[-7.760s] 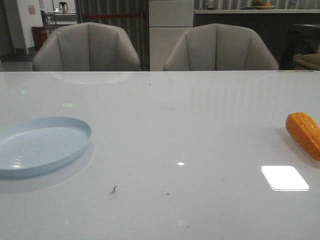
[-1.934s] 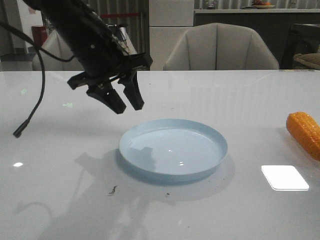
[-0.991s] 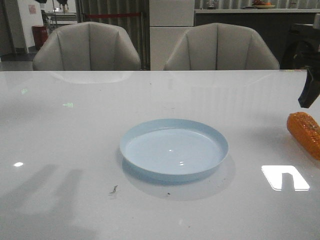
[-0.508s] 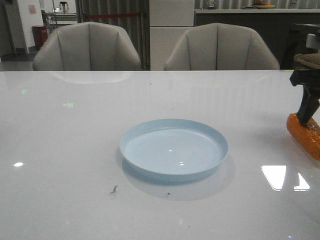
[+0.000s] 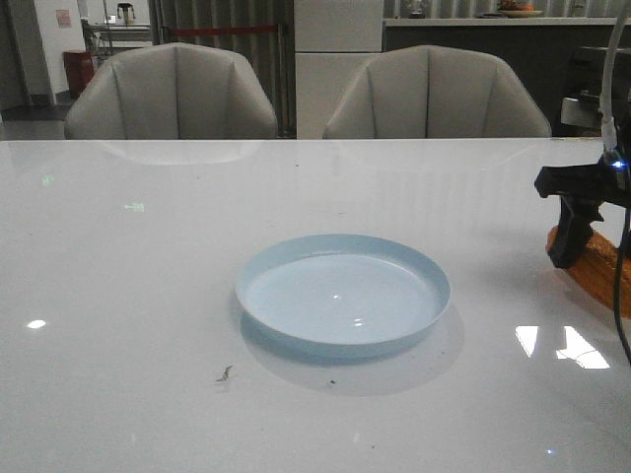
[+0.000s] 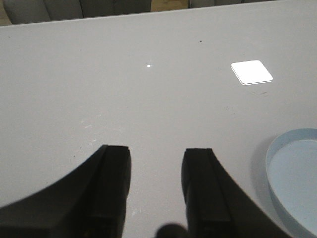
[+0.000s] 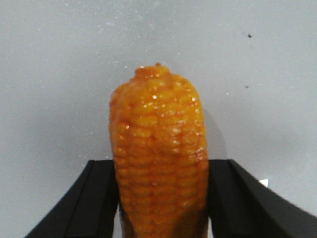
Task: Place corn on plate with both arms
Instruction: 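Lift the corn with the right gripper and carry it over the plate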
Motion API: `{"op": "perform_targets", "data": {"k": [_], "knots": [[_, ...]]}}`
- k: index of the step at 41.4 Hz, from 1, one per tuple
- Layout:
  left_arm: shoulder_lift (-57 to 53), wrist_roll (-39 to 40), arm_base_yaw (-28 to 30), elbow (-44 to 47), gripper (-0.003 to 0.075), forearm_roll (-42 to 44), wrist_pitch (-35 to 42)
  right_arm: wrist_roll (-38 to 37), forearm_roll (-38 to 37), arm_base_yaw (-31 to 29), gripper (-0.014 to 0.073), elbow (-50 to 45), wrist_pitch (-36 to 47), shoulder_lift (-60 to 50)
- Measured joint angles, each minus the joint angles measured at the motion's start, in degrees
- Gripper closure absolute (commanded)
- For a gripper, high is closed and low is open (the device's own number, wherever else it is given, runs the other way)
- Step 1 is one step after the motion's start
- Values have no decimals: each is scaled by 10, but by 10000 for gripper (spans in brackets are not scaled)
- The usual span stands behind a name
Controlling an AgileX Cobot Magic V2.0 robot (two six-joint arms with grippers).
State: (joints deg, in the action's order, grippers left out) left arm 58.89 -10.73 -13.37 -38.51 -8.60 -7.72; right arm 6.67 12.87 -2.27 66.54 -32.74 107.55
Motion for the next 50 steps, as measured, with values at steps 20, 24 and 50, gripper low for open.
{"op": "perform_targets", "data": {"k": [20, 24, 50], "knots": [[0, 0, 0, 0, 385, 0, 0, 12, -32, 17, 305, 80, -60, 2], [0, 0, 0, 0, 385, 0, 0, 24, -35, 39, 305, 138, -90, 2], [0, 0, 0, 0, 385, 0, 0, 68, -35, 291, 305, 281, -155, 46]]}}
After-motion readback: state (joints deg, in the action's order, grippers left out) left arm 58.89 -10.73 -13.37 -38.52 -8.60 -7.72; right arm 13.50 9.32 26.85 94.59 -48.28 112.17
